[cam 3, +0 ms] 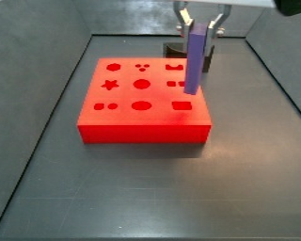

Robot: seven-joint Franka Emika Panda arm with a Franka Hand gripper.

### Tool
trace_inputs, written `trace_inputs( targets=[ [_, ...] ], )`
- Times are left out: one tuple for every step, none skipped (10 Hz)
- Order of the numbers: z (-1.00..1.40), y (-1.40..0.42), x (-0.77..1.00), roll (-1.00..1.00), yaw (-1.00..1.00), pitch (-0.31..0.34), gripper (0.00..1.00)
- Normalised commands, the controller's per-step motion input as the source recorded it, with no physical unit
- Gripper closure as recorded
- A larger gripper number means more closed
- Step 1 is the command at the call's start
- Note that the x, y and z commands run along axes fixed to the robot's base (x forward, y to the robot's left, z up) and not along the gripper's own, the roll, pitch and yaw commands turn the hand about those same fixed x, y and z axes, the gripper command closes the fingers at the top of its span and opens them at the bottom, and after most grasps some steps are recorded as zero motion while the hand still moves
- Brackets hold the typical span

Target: Insert the rectangle object.

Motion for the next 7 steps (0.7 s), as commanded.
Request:
trace_inputs(
  targets=[
    [-0.02,0.05,0.25,-0.1,-0.87,0.009,1.0],
    [-0.07,0.03,0.11,-0.07,-0.9,0.064,1.0],
    [-0.07,0.0,0.0,-0.06,-0.95,0.101,1.0],
    [-0.05,0.0,0.0,-0.05,-0.99,0.114,1.0],
    [-0.05,0.0,0.0,-0.01,-1.0,0.123,1.0],
    [-0.05,0.0,-0.04,0.0,-0.98,0.161,1.0],
    [-0.02,0.03,-0.05,0.0,-0.87,0.287,1.0]
  ],
)
